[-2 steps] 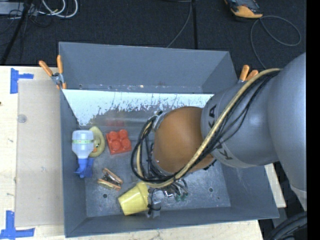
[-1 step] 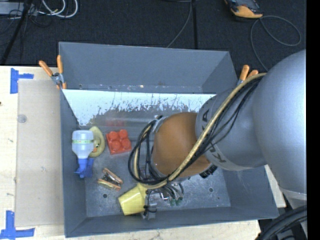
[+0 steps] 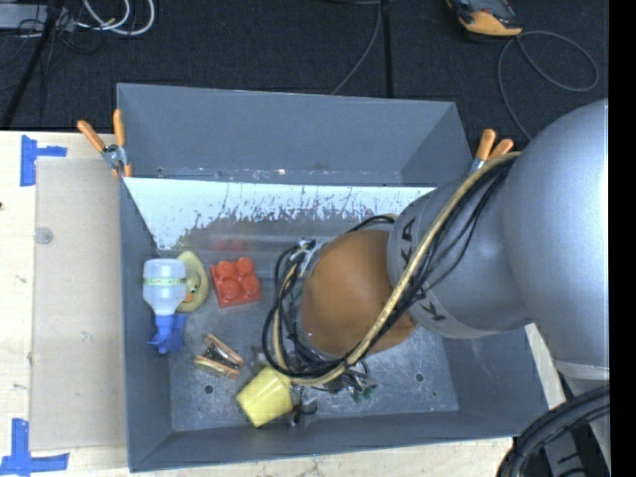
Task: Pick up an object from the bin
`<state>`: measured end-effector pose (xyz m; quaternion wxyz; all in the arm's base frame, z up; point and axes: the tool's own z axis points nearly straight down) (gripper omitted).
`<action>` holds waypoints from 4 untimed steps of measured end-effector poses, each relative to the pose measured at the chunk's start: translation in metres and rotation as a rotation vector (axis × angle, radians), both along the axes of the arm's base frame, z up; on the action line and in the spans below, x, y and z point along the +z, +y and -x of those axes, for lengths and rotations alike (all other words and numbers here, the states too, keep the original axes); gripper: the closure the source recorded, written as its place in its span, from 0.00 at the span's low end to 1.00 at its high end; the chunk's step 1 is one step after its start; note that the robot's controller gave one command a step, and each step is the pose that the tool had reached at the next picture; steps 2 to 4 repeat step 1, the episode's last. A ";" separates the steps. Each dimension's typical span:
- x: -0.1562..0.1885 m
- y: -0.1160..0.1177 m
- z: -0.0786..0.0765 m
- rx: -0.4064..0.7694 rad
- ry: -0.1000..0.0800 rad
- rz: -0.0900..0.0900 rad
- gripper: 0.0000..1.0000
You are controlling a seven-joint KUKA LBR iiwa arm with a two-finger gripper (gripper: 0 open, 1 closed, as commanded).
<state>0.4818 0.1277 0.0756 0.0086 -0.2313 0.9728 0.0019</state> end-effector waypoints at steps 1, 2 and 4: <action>0.000 0.000 0.000 -0.001 0.000 0.000 1.00; 0.000 0.000 0.000 -0.001 0.000 0.000 1.00; 0.000 0.000 0.000 -0.001 0.000 0.000 1.00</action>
Offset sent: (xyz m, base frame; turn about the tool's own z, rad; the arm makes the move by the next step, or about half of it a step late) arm -0.0001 -0.0001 0.0163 0.0000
